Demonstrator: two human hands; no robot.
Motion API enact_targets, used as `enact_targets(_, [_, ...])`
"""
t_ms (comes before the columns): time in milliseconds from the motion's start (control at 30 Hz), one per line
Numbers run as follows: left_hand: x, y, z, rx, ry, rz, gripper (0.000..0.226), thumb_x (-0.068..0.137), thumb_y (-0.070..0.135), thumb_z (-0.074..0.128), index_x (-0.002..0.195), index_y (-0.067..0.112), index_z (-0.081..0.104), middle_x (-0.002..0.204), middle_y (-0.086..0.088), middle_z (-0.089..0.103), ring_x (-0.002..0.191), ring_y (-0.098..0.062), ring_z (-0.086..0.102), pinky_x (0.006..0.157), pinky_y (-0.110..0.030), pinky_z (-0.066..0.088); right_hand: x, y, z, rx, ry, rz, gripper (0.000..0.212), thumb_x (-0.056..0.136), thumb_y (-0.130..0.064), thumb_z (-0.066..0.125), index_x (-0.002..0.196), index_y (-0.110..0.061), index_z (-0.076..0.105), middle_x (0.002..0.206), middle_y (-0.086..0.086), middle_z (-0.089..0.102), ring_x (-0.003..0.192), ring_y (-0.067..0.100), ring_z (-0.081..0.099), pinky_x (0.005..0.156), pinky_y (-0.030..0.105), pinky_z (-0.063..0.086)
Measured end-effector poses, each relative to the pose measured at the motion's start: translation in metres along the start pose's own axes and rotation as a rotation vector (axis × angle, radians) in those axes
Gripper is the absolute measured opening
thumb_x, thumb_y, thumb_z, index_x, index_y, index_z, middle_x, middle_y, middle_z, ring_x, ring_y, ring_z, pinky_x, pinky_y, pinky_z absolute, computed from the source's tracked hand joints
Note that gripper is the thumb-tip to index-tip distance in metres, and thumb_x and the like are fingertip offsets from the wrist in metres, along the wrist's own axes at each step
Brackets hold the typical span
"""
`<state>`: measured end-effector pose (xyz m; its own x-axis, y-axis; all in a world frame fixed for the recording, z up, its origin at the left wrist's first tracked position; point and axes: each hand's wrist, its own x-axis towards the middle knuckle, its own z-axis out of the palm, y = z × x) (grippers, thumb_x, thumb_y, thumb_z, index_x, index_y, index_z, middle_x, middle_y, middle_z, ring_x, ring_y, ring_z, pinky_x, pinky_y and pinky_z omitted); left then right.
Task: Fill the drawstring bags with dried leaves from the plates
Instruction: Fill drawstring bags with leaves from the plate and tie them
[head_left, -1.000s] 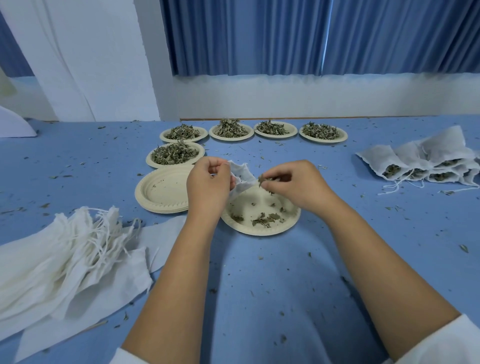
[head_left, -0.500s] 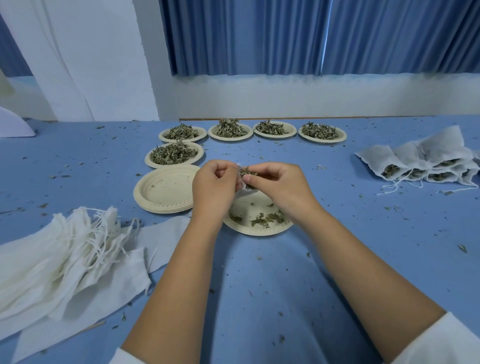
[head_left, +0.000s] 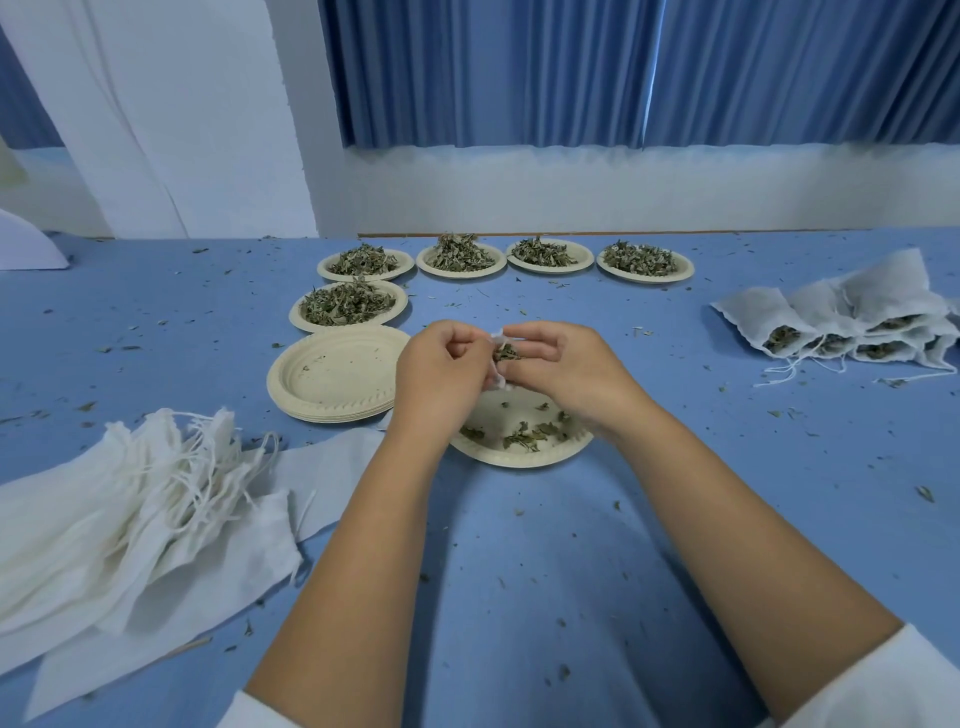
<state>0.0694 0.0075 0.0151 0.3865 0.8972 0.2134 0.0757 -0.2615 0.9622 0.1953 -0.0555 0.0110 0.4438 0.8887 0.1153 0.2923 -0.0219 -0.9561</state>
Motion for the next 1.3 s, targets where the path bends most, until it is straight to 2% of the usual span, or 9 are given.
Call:
enact_targets(67, [0.000,0.000,0.000,-0.010,0.026,-0.006,0.012,0.091,0.009,0.058,0.083,0.013,0.066,0.050,0.008,0.063,0.050,-0.005,0.061,0.078,-0.039,0.059,-0.001,-0.001,-0.002,0.014,-0.034,0.015,0.045,0.083,0.000,0.066,0.124,-0.018,0.062,0.118,0.002,0.068,0.101,0.009,0.068,0.096,0.034,0.053])
enact_targets(133, [0.000,0.000,0.001,-0.021,0.044,-0.016,0.012,0.091,0.009,0.057,0.083,0.014,0.066,0.050,0.008,0.062,0.051,-0.007,0.059,0.081,-0.042,0.058,-0.001,-0.003,-0.001,-0.020,0.016,-0.046,0.039,0.085,0.004,0.063,0.121,-0.013,0.064,0.116,0.005,0.068,0.094,0.008,0.068,0.089,0.025,0.055])
enact_targets(400, [0.000,0.000,0.002,-0.071,0.039,-0.044,0.011,0.091,0.009,0.058,0.086,0.011,0.068,0.052,0.008,0.062,0.050,-0.003,0.059,0.069,-0.030,0.057,-0.005,0.001,0.013,-0.112,0.219,-0.230,0.014,0.080,-0.004,0.074,0.077,-0.017,0.073,0.069,-0.012,0.069,0.061,-0.003,0.065,0.059,0.008,0.045])
enact_targets(567, [0.000,0.000,0.002,-0.073,0.043,-0.039,0.014,0.091,0.008,0.058,0.084,0.014,0.068,0.052,0.008,0.063,0.051,-0.002,0.059,0.064,-0.026,0.056,-0.006,0.002,0.014,-0.223,0.141,-0.256,0.012,0.086,-0.011,0.069,0.092,-0.017,0.078,0.081,-0.010,0.073,0.076,-0.002,0.064,0.066,0.006,0.044])
enact_targets(667, [0.001,0.000,0.000,-0.091,0.080,-0.033,0.012,0.091,0.010,0.058,0.086,0.013,0.068,0.053,0.008,0.063,0.054,-0.005,0.059,0.069,-0.029,0.057,-0.006,-0.003,0.006,-0.224,0.123,-0.262,0.015,0.087,-0.015,0.068,0.095,-0.026,0.076,0.079,-0.026,0.066,0.073,-0.008,0.060,0.060,0.006,0.043])
enact_targets(867, [0.000,0.003,-0.001,-0.160,0.117,-0.054,0.015,0.091,0.008,0.055,0.083,0.015,0.066,0.053,0.007,0.061,0.057,-0.011,0.058,0.081,-0.043,0.060,-0.007,-0.006,-0.002,-0.355,0.119,-0.310,0.030,0.082,-0.007,0.058,0.083,-0.034,0.071,0.091,-0.016,0.066,0.060,0.009,0.057,0.060,0.007,0.042])
enact_targets(1033, [0.001,0.003,-0.001,-0.159,0.078,-0.066,0.014,0.091,0.008,0.055,0.083,0.012,0.066,0.051,0.007,0.059,0.052,-0.006,0.056,0.079,-0.042,0.061,-0.006,0.001,0.005,-0.509,-0.041,-0.358,0.041,0.081,-0.003,0.053,0.108,-0.025,0.073,0.109,-0.013,0.064,0.064,-0.022,0.048,0.064,-0.001,0.033])
enact_targets(1167, [0.000,0.004,-0.002,-0.094,-0.008,-0.041,0.018,0.092,0.006,0.056,0.078,0.012,0.065,0.048,0.008,0.057,0.046,-0.004,0.055,0.058,-0.023,0.055,-0.007,0.005,0.008,-0.507,-0.120,-0.354,0.026,0.078,0.002,0.052,0.083,-0.021,0.064,0.088,-0.005,0.062,0.057,-0.009,0.049,0.056,0.011,0.031])
enact_targets(1300, [-0.001,0.005,-0.001,-0.107,-0.083,-0.047,0.018,0.092,0.003,0.055,0.079,0.009,0.066,0.049,0.005,0.057,0.046,-0.007,0.056,0.058,-0.019,0.054,-0.007,0.004,0.008,-0.449,-0.191,-0.266,0.028,0.080,0.004,0.051,0.072,-0.022,0.055,0.057,-0.017,0.051,0.046,0.000,0.044,0.051,0.018,0.032])
